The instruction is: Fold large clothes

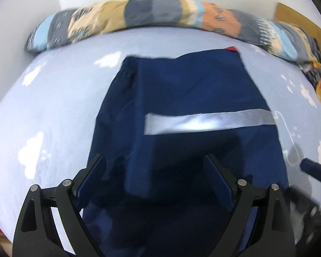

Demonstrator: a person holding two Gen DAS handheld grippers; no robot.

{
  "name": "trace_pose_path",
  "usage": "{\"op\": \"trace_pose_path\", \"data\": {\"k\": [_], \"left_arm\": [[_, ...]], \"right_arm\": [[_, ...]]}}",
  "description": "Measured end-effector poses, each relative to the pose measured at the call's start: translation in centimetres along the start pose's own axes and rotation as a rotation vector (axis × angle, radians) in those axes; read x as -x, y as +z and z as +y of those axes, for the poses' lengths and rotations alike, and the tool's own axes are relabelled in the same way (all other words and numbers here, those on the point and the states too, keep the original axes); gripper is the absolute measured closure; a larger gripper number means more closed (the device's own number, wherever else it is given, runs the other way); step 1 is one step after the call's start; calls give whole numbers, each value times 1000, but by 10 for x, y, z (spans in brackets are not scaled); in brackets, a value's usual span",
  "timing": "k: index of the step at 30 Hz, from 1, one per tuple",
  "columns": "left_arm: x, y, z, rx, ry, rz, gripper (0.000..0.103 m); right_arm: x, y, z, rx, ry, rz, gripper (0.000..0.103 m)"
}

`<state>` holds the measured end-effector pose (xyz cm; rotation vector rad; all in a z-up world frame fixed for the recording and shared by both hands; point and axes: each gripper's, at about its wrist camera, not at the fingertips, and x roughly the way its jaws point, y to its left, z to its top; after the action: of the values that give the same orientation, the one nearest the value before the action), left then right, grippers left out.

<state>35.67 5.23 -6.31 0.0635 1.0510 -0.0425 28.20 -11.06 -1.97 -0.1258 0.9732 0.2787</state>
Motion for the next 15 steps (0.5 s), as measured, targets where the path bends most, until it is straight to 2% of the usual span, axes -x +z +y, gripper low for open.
{"op": "trace_pose_path", "data": {"k": [2,3,5,6,9,12,15], "left_arm": [[-10,-2,7,20,9,54,10],[-14,-4,10,37,-11,73,10],[-14,-3,12,44,-29,78,10],[-12,-2,13,42,-34,75,10],[-3,3,22,53,-56,38,10],[4,10,47,131,-64,1,10],[12,8,74,228,-54,3,10]], "right_arm": [[-8,-1,-14,-48,8,39,56],[-13,-2,-18,-70,25,66,56],[-29,-6,-24,-125,103,149,56],[-32,-6,-30,-168,137,156,53],[-27,-1,-46,-244,190,126,54],[-20,2,-64,-307,193,88,53],[-20,0,-82,-366,182,89,52]]}}
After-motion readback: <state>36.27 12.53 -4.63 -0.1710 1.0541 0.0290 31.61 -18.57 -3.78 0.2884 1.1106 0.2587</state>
